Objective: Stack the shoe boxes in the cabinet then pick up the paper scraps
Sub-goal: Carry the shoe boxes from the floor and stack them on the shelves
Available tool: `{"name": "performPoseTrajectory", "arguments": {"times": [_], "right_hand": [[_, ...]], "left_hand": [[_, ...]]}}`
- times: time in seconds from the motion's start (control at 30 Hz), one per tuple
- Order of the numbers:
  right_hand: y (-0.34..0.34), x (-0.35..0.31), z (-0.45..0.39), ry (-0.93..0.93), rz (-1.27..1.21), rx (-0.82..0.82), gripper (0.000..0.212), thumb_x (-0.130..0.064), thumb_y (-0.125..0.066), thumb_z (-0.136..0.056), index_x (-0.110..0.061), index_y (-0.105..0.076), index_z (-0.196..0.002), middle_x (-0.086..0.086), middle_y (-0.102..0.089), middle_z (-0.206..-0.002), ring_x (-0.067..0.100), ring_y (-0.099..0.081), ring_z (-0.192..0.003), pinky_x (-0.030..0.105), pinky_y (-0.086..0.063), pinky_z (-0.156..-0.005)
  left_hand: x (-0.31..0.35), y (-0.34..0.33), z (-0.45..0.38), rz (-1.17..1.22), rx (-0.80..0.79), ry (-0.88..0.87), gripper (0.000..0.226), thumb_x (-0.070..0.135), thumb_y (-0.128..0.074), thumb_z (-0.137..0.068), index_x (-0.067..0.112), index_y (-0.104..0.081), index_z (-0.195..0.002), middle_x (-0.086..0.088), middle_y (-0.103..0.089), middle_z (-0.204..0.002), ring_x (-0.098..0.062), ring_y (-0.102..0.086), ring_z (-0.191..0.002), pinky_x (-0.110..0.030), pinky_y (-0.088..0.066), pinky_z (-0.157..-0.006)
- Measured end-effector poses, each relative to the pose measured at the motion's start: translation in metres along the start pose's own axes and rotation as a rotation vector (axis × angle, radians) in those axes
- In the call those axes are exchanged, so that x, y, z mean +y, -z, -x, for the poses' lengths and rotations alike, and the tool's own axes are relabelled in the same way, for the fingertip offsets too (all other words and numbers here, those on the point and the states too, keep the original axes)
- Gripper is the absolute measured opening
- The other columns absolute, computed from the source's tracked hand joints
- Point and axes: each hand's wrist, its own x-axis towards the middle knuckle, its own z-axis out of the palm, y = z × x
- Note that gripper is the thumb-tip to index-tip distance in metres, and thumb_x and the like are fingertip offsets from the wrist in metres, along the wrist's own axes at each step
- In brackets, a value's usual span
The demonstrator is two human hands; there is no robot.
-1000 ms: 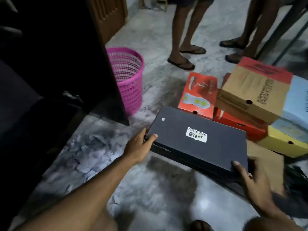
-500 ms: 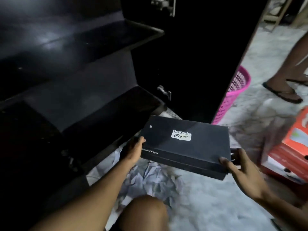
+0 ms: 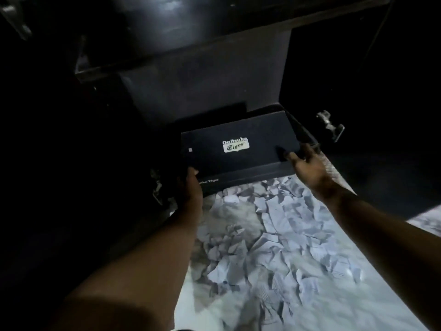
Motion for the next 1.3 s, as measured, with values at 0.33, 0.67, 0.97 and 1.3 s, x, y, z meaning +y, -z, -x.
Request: {"name": "performPoseTrajectory", "arguments": {"times": [0.33, 0.67, 0.97, 1.3], "right_hand": [[-0.092, 0.059, -0.109, -0.022, -0.126, -0.159, 0.062, -0.056, -0.068, -0.071, -0.031, -0.060, -0.128, 0.012, -0.069, -0.127, 0.034, -0.068, -0.115, 0.056, -0.057, -0.100], [-0.114, 0.012, -0.086, -0.020, 0.083, -0.096, 0.049, -0.036, -0.059, -0.104, -0.009, -0.050, -0.143, 0.021, -0.062, -0.138, 0.039, -0.058, -0.127, 0.033, -0.045, -0.099], [0.017, 0.005, -0.009, 0.078, 0.281, -0.138, 0.026, -0.022, -0.062, -0.095, -0.014, -0.067, -0.119, 0.002, -0.074, -0.107, 0.022, -0.069, -0.106, 0.033, -0.051, -0.095], [0.191, 0.083, 0.186, -0.049, 0.295, 0.154, 0.018, -0.030, -0.060, -0.101, -0.024, -0.070, -0.116, -0.004, -0.075, -0.108, 0.012, -0.070, -0.093, 0.033, -0.057, -0.089]], "left_hand": [[0.007, 0.010, -0.020, -0.053, 0.243, -0.002, 0.063, 0.051, -0.066, -0.086, 0.008, -0.063, -0.132, -0.014, -0.064, -0.131, -0.035, -0.059, -0.122, -0.046, -0.045, -0.108], [-0.016, 0.003, -0.031, -0.153, 0.246, 0.034, 0.048, 0.019, -0.037, -0.109, -0.002, -0.036, -0.152, -0.026, -0.037, -0.158, -0.039, -0.033, -0.148, -0.045, -0.023, -0.124], [0.003, -0.058, 0.061, -0.357, -0.281, 0.001, 0.022, 0.017, -0.061, -0.096, -0.001, -0.067, -0.107, -0.024, -0.069, -0.113, -0.043, -0.063, -0.117, -0.047, -0.050, -0.101], [-0.030, -0.154, 0.242, -0.732, -0.970, -0.235, 0.020, 0.011, -0.059, -0.097, 0.022, -0.069, -0.083, -0.008, -0.072, -0.083, -0.032, -0.073, -0.085, -0.039, -0.056, -0.084]]}}
